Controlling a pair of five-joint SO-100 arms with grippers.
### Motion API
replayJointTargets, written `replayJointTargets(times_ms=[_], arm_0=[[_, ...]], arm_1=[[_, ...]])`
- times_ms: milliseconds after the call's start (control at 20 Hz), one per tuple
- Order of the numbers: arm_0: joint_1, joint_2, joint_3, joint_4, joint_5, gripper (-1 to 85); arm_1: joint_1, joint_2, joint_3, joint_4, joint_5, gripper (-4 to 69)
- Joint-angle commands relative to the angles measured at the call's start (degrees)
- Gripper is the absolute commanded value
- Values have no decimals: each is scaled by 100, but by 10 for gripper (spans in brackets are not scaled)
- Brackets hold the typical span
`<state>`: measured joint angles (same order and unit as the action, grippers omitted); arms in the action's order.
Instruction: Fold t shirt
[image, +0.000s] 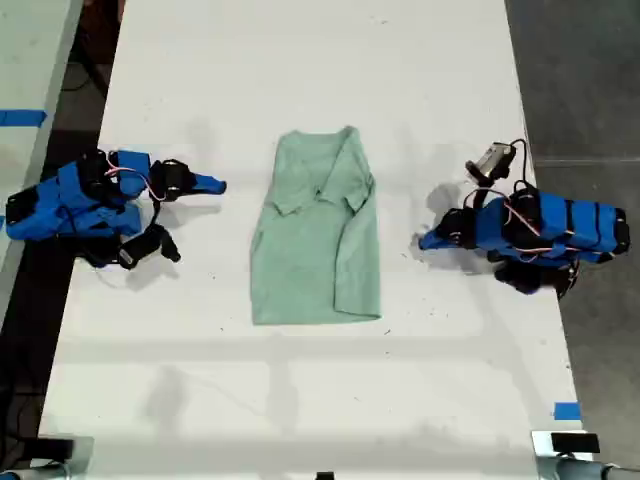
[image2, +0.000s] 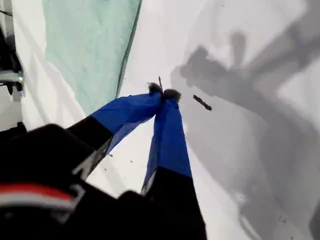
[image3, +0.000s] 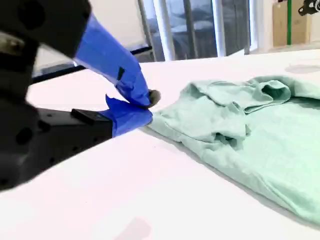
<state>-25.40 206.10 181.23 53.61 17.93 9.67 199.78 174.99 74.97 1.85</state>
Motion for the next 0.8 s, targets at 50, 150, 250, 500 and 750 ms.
replayJointTargets(times_ms=[50, 150, 250, 500, 750], arm_0=[[255, 44, -79, -18, -44, 0], [387, 44, -79, 9, -272, 0], [475, 44, -44, 88, -624, 0], [492, -62, -141, 211, -1046, 0], [1679, -6855, -4983, 1433, -2347, 0]], arm_1=[[-70, 105, 264, 193, -35, -2], [-62, 105, 264, 193, 18, -2], [-44, 105, 255, 220, 79, -2], [-35, 105, 246, 237, 62, -2], [0, 105, 246, 255, 44, -2]])
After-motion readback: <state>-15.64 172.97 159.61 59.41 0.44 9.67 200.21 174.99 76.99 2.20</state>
